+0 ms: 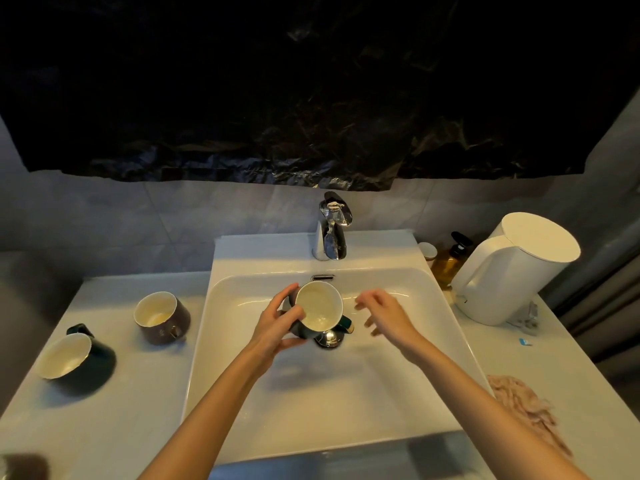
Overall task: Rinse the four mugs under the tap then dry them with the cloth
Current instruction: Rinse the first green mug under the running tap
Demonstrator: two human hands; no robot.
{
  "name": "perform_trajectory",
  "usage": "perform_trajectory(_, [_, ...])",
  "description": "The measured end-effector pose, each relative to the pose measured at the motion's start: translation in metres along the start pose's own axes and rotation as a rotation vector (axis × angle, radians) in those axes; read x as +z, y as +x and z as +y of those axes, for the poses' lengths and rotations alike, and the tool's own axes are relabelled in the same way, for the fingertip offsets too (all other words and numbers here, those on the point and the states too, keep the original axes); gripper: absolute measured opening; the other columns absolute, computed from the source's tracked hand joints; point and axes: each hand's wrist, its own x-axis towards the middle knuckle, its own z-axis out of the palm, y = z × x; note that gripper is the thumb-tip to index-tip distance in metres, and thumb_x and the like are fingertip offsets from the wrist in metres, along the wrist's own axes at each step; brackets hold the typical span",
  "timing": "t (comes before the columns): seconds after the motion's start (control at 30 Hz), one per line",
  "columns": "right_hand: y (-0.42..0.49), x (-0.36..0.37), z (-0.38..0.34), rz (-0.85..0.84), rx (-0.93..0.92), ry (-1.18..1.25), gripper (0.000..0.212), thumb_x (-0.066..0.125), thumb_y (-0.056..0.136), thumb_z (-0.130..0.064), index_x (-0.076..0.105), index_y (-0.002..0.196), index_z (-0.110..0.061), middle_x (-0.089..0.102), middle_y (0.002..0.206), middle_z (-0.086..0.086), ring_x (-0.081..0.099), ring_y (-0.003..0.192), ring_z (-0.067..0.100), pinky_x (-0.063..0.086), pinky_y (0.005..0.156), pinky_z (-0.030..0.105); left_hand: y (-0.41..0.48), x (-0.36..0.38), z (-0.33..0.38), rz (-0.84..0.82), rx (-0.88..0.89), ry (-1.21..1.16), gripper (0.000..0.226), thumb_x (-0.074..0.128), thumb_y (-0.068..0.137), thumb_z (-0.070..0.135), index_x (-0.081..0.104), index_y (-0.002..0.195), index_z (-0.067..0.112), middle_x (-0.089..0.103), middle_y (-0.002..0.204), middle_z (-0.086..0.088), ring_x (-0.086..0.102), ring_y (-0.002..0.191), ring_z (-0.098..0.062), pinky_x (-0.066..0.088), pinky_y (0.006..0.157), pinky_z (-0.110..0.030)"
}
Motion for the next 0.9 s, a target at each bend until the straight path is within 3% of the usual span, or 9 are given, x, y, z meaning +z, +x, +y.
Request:
perform_trajectory(0.13, [-0.02,0.015,0.0,-0.325,0.077,0.166,0.04,0.031,0.102,-0.047,0.056,0.112,-0.018,0.061,0.093,0.003,0.058,0.068,0.015,0.053,0.066,0.027,-0.013,0.0,0.0,-0.038,-0.009,-0.05,0.05,0.055,0.091,0.009,0.049,0.133,0.036,0.041,0.138,-0.007,0.045,0.122,-0.037,0.054,0.087,-0.053])
perform_trajectory(0.23, [-0.028,0.017,-0.011,-0.39,0.121,0.296,0.043,0.033,0.101,-0.049,0.049,0.087,-0.012,0.046,0.068,0.002,0.046,0.056,0.012,0.048,0.06,0.025,-0.022,-0.001,0.002,-0.101,-0.034,-0.095,0.043,0.051,0.092,0.014,0.053,0.129,0.037,0.042,0.136,-0.008,0.045,0.123,-0.037,0.051,0.09,-0.054])
perform_trajectory(0.3, [-0.032,0.014,-0.015,-0.402,0.069,0.242,0.042,0.036,0.101,-0.048,0.043,0.081,-0.012,0.038,0.065,-0.002,0.037,0.054,0.009,0.04,0.059,0.024,-0.028,-0.002,0.007,-0.161,-0.086,-0.109,0.035,0.05,0.093,0.019,0.057,0.121,0.038,0.044,0.134,-0.009,0.047,0.121,-0.035,0.05,0.093,-0.053])
perform_trajectory(0.37, [-0.034,0.008,-0.017,-0.358,-0.004,0.118,0.046,0.039,0.101,-0.044,0.048,0.085,-0.002,0.038,0.069,0.001,0.035,0.057,0.008,0.037,0.059,0.023,-0.032,-0.006,0.012,-0.194,-0.159,-0.044,0.028,0.053,0.093,0.028,0.053,0.12,0.035,0.043,0.138,-0.009,0.047,0.123,-0.035,0.048,0.096,-0.052])
perform_trajectory(0.43, [-0.035,0.002,-0.017,-0.266,-0.097,-0.041,0.052,0.043,0.099,-0.045,0.057,0.099,0.005,0.049,0.078,0.007,0.041,0.066,0.01,0.04,0.064,0.026,-0.032,-0.012,0.013,-0.206,-0.207,0.063,0.037,0.052,0.092,0.044,0.047,0.127,0.032,0.042,0.14,-0.008,0.045,0.126,-0.035,0.047,0.097,-0.052])
perform_trajectory(0.5, [-0.038,-0.002,-0.017,-0.204,-0.199,-0.201,0.05,0.048,0.096,-0.046,0.062,0.099,0.002,0.061,0.089,0.014,0.05,0.075,0.019,0.045,0.072,0.034,-0.031,-0.014,0.013,-0.224,-0.242,0.078,0.048,0.045,0.089,0.06,0.049,0.127,0.03,0.051,0.133,-0.01,0.051,0.12,-0.033,0.047,0.098,-0.051])
perform_trajectory(0.57, [-0.046,-0.005,-0.023,-0.188,-0.295,-0.353,0.039,0.051,0.096,-0.041,0.065,0.097,-0.005,0.065,0.096,0.011,0.058,0.085,0.023,0.05,0.08,0.036,-0.032,-0.011,0.011,-0.231,-0.269,0.093,0.053,0.035,0.089,0.067,0.049,0.123,0.029,0.056,0.127,-0.009,0.056,0.116,-0.031,0.045,0.1,-0.049])
perform_trajectory(0.7, [-0.063,-0.007,-0.027,-0.213,-0.522,-0.701,0.027,0.052,0.097,-0.037,0.063,0.103,-0.014,0.061,0.108,0.002,0.054,0.092,0.018,0.051,0.086,0.035,-0.036,0.006,0.007,-0.234,-0.245,0.227,0.06,0.033,0.089,0.067,0.042,0.132,0.026,0.051,0.131,-0.003,0.05,0.122,-0.028,0.037,0.104,-0.045])
perform_trajectory(0.9, [-0.073,-0.013,-0.018,-0.123,-0.806,-1.035,0.03,0.056,0.095,-0.028,0.059,0.124,-0.017,0.057,0.128,0.001,0.05,0.116,0.022,0.043,0.095,0.026,-0.049,0.023,0.001,-0.228,-0.064,0.188,0.064,0.06,0.077,0.053,0.042,0.134,0.032,0.05,0.137,-0.001,0.047,0.124,-0.022,0.034,0.109,-0.05])
